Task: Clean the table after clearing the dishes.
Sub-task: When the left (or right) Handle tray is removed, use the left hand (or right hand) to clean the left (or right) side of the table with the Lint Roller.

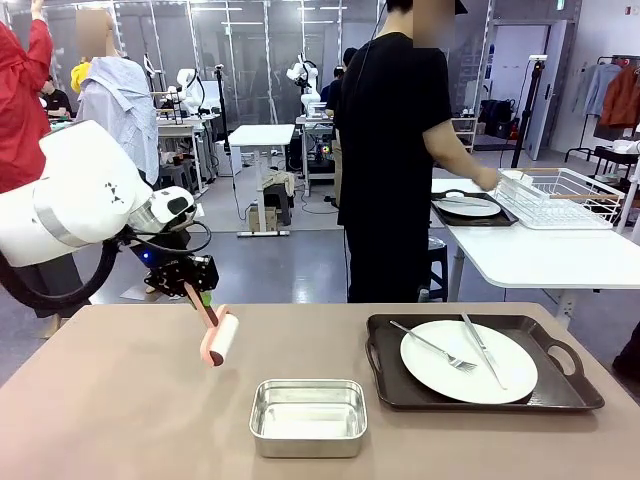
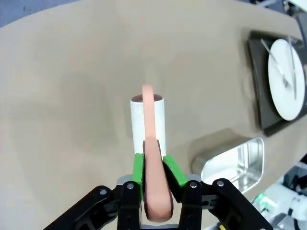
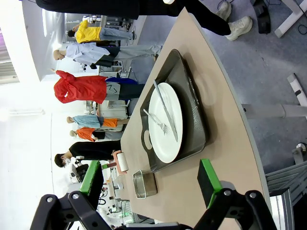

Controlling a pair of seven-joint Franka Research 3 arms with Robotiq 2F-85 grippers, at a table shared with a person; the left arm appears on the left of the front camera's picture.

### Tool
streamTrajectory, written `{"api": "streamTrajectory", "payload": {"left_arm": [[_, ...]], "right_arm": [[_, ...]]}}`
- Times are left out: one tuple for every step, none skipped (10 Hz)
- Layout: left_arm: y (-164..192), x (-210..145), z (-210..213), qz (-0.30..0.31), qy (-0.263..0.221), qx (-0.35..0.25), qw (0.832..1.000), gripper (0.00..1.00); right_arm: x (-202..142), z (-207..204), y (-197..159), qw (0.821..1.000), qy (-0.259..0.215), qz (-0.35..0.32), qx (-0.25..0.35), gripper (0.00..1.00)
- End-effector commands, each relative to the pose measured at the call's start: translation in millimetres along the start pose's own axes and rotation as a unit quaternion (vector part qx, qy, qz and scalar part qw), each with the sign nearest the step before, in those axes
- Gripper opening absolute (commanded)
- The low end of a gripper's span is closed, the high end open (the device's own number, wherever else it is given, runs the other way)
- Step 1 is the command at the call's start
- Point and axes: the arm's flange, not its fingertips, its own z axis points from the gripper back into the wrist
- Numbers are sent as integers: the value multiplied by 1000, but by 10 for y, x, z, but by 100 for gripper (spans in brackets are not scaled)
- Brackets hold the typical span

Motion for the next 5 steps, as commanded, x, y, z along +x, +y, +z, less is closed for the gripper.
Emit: {"api": "streamTrajectory", "payload": {"left_arm": [[-78,35,175,-47,25,1,999,0],[-78,35,175,-47,25,1,999,0],[-76,3,47,-20,10,2,1000,23],[-2,180,-3,10,-15,-18,1000,23],[132,213,-45,33,-32,-31,998,23]], "right_arm": [[-23,34,30,1000,2,1,4,100],[-23,34,30,1000,2,1,4,100],[-23,34,30,1000,2,1,4,100],[-23,34,30,1000,2,1,4,100],[-23,34,30,1000,2,1,4,100]]}}
